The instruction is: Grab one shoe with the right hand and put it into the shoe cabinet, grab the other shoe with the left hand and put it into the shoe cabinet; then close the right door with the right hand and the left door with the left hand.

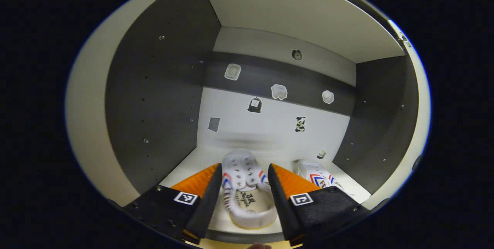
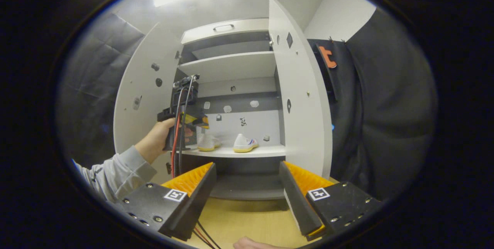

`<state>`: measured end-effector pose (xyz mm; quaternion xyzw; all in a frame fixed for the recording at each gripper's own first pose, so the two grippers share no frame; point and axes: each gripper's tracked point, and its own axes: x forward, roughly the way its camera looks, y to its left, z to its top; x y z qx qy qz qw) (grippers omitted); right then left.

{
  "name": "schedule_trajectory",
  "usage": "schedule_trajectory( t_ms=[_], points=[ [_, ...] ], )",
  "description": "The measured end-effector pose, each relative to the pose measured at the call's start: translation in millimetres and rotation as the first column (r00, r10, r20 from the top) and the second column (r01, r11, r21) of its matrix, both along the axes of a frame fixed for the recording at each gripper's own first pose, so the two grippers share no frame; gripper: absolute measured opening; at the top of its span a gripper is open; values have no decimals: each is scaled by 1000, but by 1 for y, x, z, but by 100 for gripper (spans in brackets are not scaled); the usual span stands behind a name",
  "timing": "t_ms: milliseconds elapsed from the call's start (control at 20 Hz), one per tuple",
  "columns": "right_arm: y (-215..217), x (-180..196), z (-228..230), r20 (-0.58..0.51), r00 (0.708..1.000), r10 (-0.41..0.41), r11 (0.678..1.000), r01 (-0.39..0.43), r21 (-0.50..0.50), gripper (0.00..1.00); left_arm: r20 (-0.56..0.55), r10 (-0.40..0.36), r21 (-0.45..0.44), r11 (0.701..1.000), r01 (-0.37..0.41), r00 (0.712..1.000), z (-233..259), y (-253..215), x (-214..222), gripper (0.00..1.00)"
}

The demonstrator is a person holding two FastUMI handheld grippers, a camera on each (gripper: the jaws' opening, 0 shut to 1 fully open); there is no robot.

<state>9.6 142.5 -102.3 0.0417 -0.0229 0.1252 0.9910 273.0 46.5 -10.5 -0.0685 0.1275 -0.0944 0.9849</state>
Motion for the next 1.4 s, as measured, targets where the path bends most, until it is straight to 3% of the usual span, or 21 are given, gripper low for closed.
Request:
schedule_trajectory(
  t_ms=[50,150,350,550,700,850,1050,1150,1350,1400],
  points=[
    [1,-6,2,7,1000,-4,1000,4,-7,98,0,-9,8,1000,9,1000,2,2,-13,81],
    [1,-18,4,18,1000,-17,1000,18,-19,98,11,-39,16,999,38,999,8,4,-43,87],
    [9,-48,12,19,1000,11,1000,-11,-9,98,71,-51,87,995,44,996,22,24,-113,95],
    [-9,-74,19,44,998,-45,998,48,-51,98,89,-83,111,991,73,993,30,46,-193,95],
    [-19,-92,29,53,997,-53,996,56,-66,98,67,-61,137,989,51,996,27,69,-242,96],
    [-32,-101,44,65,997,-48,995,53,-85,98,121,-64,173,984,43,991,39,87,-281,94],
    [-64,-93,59,69,995,-76,992,83,-98,98,149,-73,177,983,46,986,36,107,-325,96],
    [-86,-81,62,54,993,-106,987,112,-114,98,156,-89,168,984,62,984,30,113,-341,94],
    [-141,-52,74,25,984,-177,975,178,-130,98,182,-115,139,986,91,976,22,126,-367,99],
    [-155,-45,80,19,982,-188,973,189,-132,98,190,-121,133,986,97,974,22,129,-373,94]
  ],
)
